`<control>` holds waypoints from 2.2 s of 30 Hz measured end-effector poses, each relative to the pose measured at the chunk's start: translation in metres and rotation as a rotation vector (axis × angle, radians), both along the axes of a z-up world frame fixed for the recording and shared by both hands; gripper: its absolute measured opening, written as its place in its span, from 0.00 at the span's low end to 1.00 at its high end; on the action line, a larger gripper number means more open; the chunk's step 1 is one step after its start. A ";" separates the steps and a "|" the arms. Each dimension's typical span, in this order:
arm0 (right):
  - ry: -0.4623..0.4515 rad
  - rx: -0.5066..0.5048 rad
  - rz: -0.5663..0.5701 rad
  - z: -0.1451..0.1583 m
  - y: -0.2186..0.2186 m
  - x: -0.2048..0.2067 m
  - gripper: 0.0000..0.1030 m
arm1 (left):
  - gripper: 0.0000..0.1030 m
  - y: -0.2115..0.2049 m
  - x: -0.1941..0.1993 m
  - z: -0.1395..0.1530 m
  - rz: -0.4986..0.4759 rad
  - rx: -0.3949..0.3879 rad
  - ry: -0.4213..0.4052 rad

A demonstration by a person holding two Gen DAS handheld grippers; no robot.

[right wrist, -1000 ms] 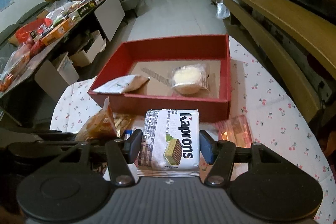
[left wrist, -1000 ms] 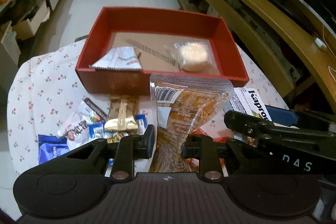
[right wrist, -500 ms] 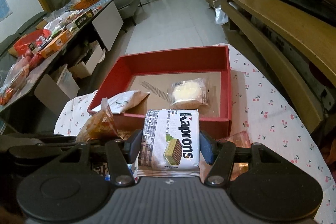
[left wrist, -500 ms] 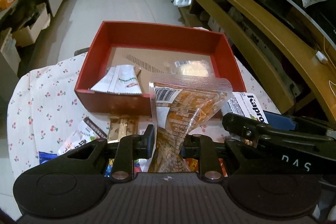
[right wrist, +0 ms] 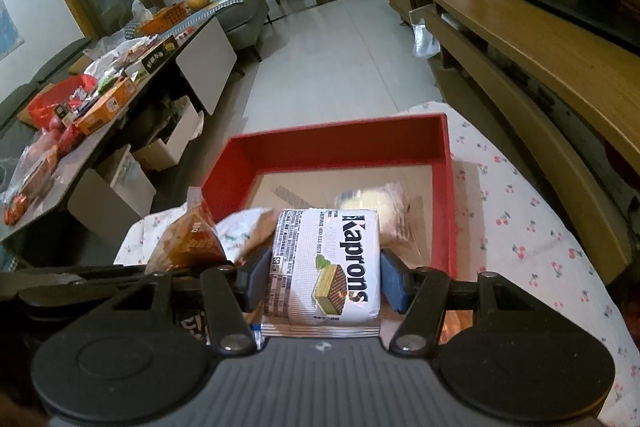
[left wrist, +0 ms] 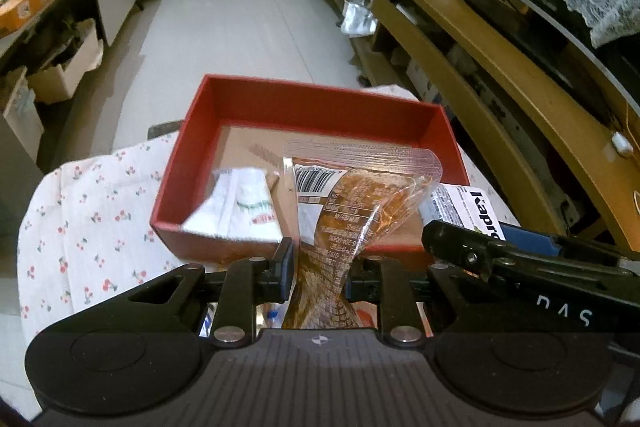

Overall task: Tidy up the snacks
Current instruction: 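Carry both packs over the red box and lower them inside, then open both grippers to release the packs into the red box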

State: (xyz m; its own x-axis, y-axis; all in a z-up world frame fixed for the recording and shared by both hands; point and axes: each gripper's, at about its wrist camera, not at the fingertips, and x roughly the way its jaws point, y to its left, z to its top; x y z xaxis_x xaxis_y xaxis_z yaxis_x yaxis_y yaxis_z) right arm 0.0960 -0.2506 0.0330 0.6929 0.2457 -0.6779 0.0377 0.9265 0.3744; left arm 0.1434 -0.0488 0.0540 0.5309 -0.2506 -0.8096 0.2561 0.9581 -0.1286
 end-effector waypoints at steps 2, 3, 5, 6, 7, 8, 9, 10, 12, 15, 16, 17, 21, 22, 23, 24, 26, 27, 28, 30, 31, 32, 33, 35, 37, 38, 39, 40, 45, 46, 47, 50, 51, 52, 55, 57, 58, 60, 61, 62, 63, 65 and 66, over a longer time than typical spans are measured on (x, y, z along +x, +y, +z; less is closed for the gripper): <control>-0.003 0.001 -0.002 0.001 0.001 0.008 0.62 | 0.27 0.001 0.007 0.001 0.008 0.000 -0.005; -0.004 0.003 -0.003 0.001 0.002 0.012 0.62 | 0.27 0.001 0.012 0.001 0.013 0.002 -0.008; -0.003 0.010 -0.005 0.000 0.002 0.022 0.62 | 0.27 0.001 0.021 0.000 0.021 0.007 -0.012; -0.002 0.012 -0.007 -0.002 0.001 0.027 0.62 | 0.27 0.000 0.025 -0.001 0.024 0.010 -0.015; -0.001 0.016 -0.009 -0.004 0.000 0.033 0.62 | 0.27 -0.001 0.031 -0.002 0.025 0.014 -0.020; 0.003 0.019 -0.010 -0.005 0.000 0.039 0.62 | 0.27 -0.002 0.035 -0.003 0.025 0.017 -0.023; 0.005 0.020 -0.012 -0.007 -0.001 0.044 0.62 | 0.27 -0.003 0.041 -0.004 0.026 0.024 -0.028; 0.006 0.020 -0.014 -0.009 -0.001 0.050 0.62 | 0.27 -0.004 0.045 -0.006 0.027 0.033 -0.033; 0.014 0.014 -0.016 -0.014 0.000 0.061 0.62 | 0.27 -0.006 0.054 -0.010 0.031 0.048 -0.039; 0.027 0.018 -0.014 -0.023 0.000 0.079 0.62 | 0.27 -0.006 0.067 -0.017 0.039 0.060 -0.042; 0.031 0.021 -0.013 -0.026 0.000 0.084 0.62 | 0.27 -0.006 0.071 -0.019 0.042 0.065 -0.043; 0.032 0.021 -0.013 -0.028 0.001 0.088 0.62 | 0.27 -0.006 0.075 -0.021 0.044 0.070 -0.050; 0.051 -0.001 -0.018 -0.040 0.004 0.104 0.62 | 0.27 -0.005 0.087 -0.035 0.056 0.068 -0.028; 0.058 -0.008 -0.017 -0.043 0.005 0.107 0.62 | 0.27 -0.005 0.090 -0.040 0.058 0.066 -0.015; 0.069 -0.016 -0.016 -0.047 0.006 0.109 0.62 | 0.27 -0.005 0.092 -0.044 0.059 0.069 -0.006; 0.077 -0.023 -0.016 -0.051 0.006 0.111 0.62 | 0.27 -0.006 0.093 -0.049 0.060 0.074 0.001; 0.087 -0.035 -0.015 -0.057 0.007 0.114 0.62 | 0.28 -0.006 0.095 -0.053 0.063 0.076 0.009; 0.088 -0.040 -0.014 -0.059 0.007 0.115 0.62 | 0.28 -0.006 0.097 -0.054 0.065 0.074 0.012; 0.088 -0.044 -0.014 -0.060 0.008 0.116 0.62 | 0.30 -0.005 0.098 -0.055 0.067 0.072 0.015; 0.087 -0.051 -0.015 -0.061 0.008 0.117 0.62 | 0.31 -0.006 0.099 -0.057 0.072 0.073 0.017; 0.085 -0.056 -0.014 -0.061 0.008 0.117 0.63 | 0.34 -0.005 0.099 -0.058 0.075 0.074 0.017; 0.084 -0.064 -0.015 -0.062 0.009 0.117 0.63 | 0.35 -0.005 0.099 -0.058 0.079 0.075 0.020; 0.085 -0.073 -0.017 -0.062 0.009 0.118 0.63 | 0.38 -0.005 0.099 -0.058 0.081 0.074 0.021; 0.082 -0.094 -0.020 -0.062 0.010 0.117 0.63 | 0.43 -0.004 0.099 -0.057 0.085 0.076 0.016; 0.072 -0.105 -0.023 -0.061 0.009 0.117 0.63 | 0.55 -0.005 0.099 -0.057 0.093 0.091 0.007; 0.071 -0.102 -0.024 -0.060 0.008 0.116 0.64 | 0.56 -0.004 0.098 -0.056 0.093 0.094 0.000; 0.073 -0.098 -0.025 -0.060 0.007 0.117 0.64 | 0.58 -0.004 0.098 -0.056 0.093 0.094 -0.002; 0.074 -0.092 -0.025 -0.059 0.006 0.117 0.66 | 0.58 -0.004 0.098 -0.055 0.094 0.094 -0.002; 0.067 -0.090 -0.032 -0.056 0.005 0.115 0.69 | 0.62 -0.003 0.094 -0.049 0.101 0.093 -0.009; 0.063 -0.093 -0.034 -0.055 0.005 0.114 0.70 | 0.64 -0.002 0.093 -0.047 0.103 0.093 -0.012; 0.059 -0.097 -0.036 -0.053 0.005 0.112 0.70 | 0.65 -0.002 0.092 -0.046 0.105 0.093 -0.013; 0.056 -0.101 -0.041 -0.049 0.004 0.107 0.71 | 0.66 -0.002 0.089 -0.041 0.109 0.085 -0.017; 0.059 -0.101 -0.042 -0.048 0.003 0.104 0.71 | 0.67 -0.002 0.088 -0.040 0.110 0.081 -0.019; 0.060 -0.100 -0.044 -0.047 0.003 0.101 0.71 | 0.68 -0.002 0.086 -0.038 0.111 0.074 -0.021; 0.053 -0.100 -0.046 -0.042 0.003 0.091 0.71 | 0.71 -0.001 0.081 -0.030 0.116 0.058 -0.035; 0.042 -0.103 -0.046 -0.037 0.003 0.084 0.71 | 0.73 0.000 0.078 -0.024 0.117 0.053 -0.051; 0.036 -0.104 -0.046 -0.035 0.003 0.080 0.71 | 0.74 0.000 0.076 -0.022 0.120 0.050 -0.058; 0.022 -0.102 -0.051 -0.030 0.001 0.074 0.72 | 0.74 0.001 0.074 -0.019 0.125 0.039 -0.063; 0.014 -0.099 -0.053 -0.027 0.000 0.071 0.72 | 0.74 0.002 0.073 -0.018 0.125 0.035 -0.065; 0.010 -0.096 -0.054 -0.026 -0.001 0.069 0.72 | 0.74 0.002 0.072 -0.017 0.125 0.034 -0.066; 0.006 -0.095 -0.055 -0.025 -0.001 0.066 0.72 | 0.74 0.002 0.071 -0.016 0.124 0.034 -0.066; 0.005 -0.094 -0.054 -0.023 -0.001 0.062 0.72 | 0.74 0.002 0.068 -0.015 0.124 0.032 -0.066; 0.005 -0.094 -0.052 -0.023 -0.001 0.061 0.72 | 0.74 0.003 0.066 -0.014 0.123 0.029 -0.066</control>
